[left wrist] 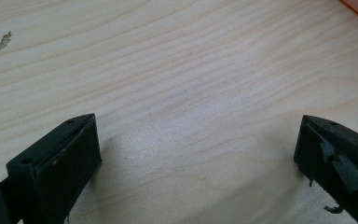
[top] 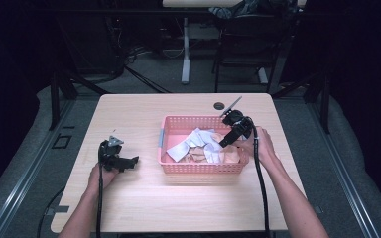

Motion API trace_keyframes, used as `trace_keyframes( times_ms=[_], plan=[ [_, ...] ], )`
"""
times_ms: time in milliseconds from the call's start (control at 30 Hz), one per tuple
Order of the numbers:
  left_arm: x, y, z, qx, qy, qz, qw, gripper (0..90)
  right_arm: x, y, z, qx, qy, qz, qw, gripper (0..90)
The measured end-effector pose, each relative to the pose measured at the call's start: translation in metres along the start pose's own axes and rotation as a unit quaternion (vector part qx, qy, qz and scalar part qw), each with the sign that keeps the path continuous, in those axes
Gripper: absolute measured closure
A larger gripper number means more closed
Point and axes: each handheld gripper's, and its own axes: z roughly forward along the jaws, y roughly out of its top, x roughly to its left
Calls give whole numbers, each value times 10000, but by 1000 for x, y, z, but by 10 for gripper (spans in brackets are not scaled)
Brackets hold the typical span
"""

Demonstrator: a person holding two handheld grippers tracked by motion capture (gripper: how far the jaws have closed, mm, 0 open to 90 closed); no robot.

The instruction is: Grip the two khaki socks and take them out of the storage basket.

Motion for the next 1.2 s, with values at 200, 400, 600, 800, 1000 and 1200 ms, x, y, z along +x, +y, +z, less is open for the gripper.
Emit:
trace_keyframes(
  times_ms=[200, 400, 600, 800, 1000, 1200],
  plan=[
    [0, 0, 0, -13, -1, -15, 10000, 0, -3, 4, 19, 395, -111, 109, 9991, 457],
    [0, 0, 0, 0, -2, 5, 10000, 0, -4, 8, 27, 528, -175, 126, 9984, 567],
    [0, 0, 0, -1, 2, 5, 10000, 0, -5, 9, 37, 604, -108, 139, 9980, 707],
    [0, 0, 0, 6, -5, 5, 10000, 0, -6, 8, 36, 484, -86, 184, 9986, 861],
    [0, 0, 0, -1, -1, 5, 10000, 0, -3, 8, 20, 292, -41, 130, 9995, 870],
    [0, 0, 0, 8, -8, 7, 10000, 0, 2, 9, -5, 1, -76, 47, 10000, 873]
  ],
)
